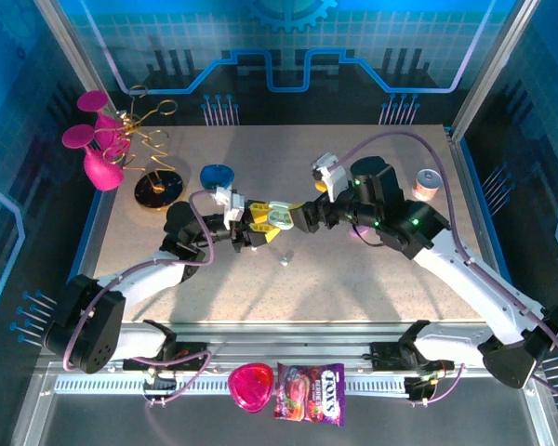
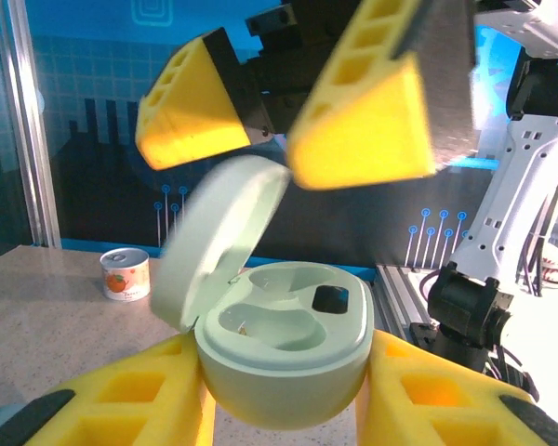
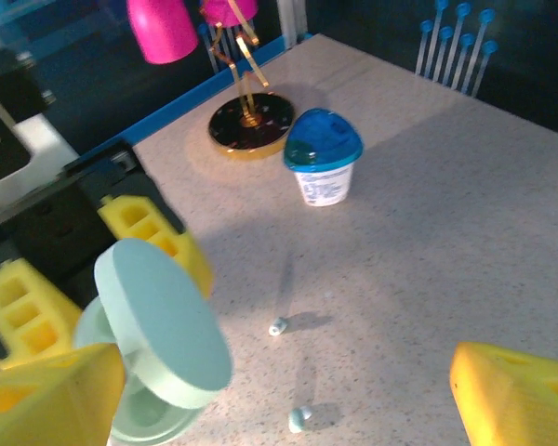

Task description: Insert wireless bluetooth earbuds into charging case

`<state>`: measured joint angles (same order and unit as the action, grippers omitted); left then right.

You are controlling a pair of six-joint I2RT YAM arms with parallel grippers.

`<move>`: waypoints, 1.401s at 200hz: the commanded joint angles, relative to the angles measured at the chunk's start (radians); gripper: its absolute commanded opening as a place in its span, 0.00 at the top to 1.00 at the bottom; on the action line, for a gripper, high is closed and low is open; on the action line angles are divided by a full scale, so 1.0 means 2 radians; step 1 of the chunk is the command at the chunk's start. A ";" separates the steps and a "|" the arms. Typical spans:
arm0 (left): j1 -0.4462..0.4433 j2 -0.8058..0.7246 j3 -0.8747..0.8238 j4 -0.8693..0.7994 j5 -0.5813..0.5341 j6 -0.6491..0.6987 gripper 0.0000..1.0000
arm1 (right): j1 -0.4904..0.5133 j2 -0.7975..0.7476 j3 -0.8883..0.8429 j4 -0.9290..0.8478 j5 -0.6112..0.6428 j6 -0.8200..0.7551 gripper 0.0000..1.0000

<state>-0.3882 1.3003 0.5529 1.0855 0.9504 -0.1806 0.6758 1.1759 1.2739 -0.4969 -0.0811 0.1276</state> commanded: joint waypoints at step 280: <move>0.005 -0.081 -0.031 -0.050 -0.152 0.077 0.62 | 0.002 0.078 -0.222 0.133 0.015 0.170 0.19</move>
<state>-0.3862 1.1709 0.5026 0.9798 0.6685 -0.0422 0.6647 1.2579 0.8570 -0.3363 -0.0376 0.4374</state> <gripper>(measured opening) 0.385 0.842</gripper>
